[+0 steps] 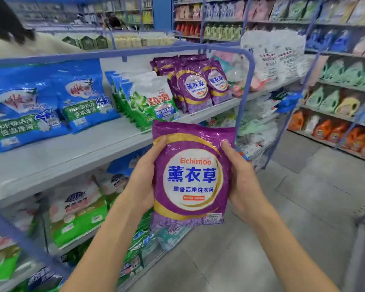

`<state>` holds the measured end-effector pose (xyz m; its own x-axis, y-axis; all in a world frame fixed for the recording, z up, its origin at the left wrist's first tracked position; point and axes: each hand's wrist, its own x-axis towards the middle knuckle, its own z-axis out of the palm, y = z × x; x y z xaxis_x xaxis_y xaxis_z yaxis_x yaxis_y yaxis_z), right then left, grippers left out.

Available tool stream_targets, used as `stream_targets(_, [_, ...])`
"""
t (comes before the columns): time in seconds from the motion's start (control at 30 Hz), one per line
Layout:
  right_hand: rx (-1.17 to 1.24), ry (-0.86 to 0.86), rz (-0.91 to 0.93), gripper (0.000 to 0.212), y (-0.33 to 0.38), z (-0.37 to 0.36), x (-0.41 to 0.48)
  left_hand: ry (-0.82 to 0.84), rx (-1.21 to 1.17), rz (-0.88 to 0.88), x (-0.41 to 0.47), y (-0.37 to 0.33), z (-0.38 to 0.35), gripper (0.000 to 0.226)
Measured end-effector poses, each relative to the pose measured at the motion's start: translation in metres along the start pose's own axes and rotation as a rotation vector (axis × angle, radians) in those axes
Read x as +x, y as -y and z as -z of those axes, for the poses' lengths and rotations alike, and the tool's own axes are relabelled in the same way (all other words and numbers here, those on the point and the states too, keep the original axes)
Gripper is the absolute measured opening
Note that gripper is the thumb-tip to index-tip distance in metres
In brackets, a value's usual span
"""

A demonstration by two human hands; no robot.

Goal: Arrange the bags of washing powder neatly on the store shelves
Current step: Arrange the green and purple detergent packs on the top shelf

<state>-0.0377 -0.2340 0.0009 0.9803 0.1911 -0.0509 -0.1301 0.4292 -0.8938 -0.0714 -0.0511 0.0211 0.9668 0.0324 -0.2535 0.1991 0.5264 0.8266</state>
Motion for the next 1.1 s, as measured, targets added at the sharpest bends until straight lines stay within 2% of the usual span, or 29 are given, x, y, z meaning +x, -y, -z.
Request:
stream_targets(0.13, [-0.029,-0.056,0.084,0.044,0.02,0.035,0.042,0.034,0.047,-0.027,0.052,0.004,-0.03,0.039])
stream_targets(0.23, [-0.031,-0.056,0.14,0.019,0.037,0.057,0.078,0.053,0.05,-0.003,0.094,0.006,-0.05,0.046])
stream_targets(0.4, [-0.088,-0.112,0.152,0.031,0.075,0.096,0.143,0.073,0.081,-0.019,0.162,0.005,-0.09,0.043])
stream_targets(0.53, [-0.049,-0.169,0.192,0.01,0.097,0.124,0.191,0.15,0.11,-0.03,0.208,0.007,-0.126,0.036])
stream_targets(0.63, [0.01,-0.14,0.199,0.008,0.108,0.152,0.224,0.16,0.13,-0.052,0.239,0.01,-0.154,0.037])
stream_targets(0.73, [0.013,-0.052,0.136,0.02,0.118,0.184,0.255,0.112,0.144,-0.065,0.272,0.015,-0.18,0.036])
stream_targets(0.87, [-0.078,-0.017,0.129,0.019,0.141,0.225,0.305,0.006,0.134,-0.068,0.314,0.027,-0.215,0.036])
stream_targets(0.93, [-0.116,0.008,0.117,0.022,0.154,0.24,0.333,-0.061,0.085,-0.065,0.333,0.033,-0.23,0.043])
stream_targets(1.0, [-0.115,0.068,0.084,0.038,0.162,0.253,0.361,-0.122,0.02,-0.066,0.349,0.037,-0.246,0.053])
stream_targets(1.07, [-0.178,0.197,0.028,0.059,0.162,0.265,0.383,-0.183,-0.029,-0.078,0.36,0.039,-0.257,0.052])
stream_targets(1.1, [-0.205,0.271,-0.012,0.06,0.156,0.272,0.392,-0.206,-0.055,-0.088,0.364,0.039,-0.261,0.05])
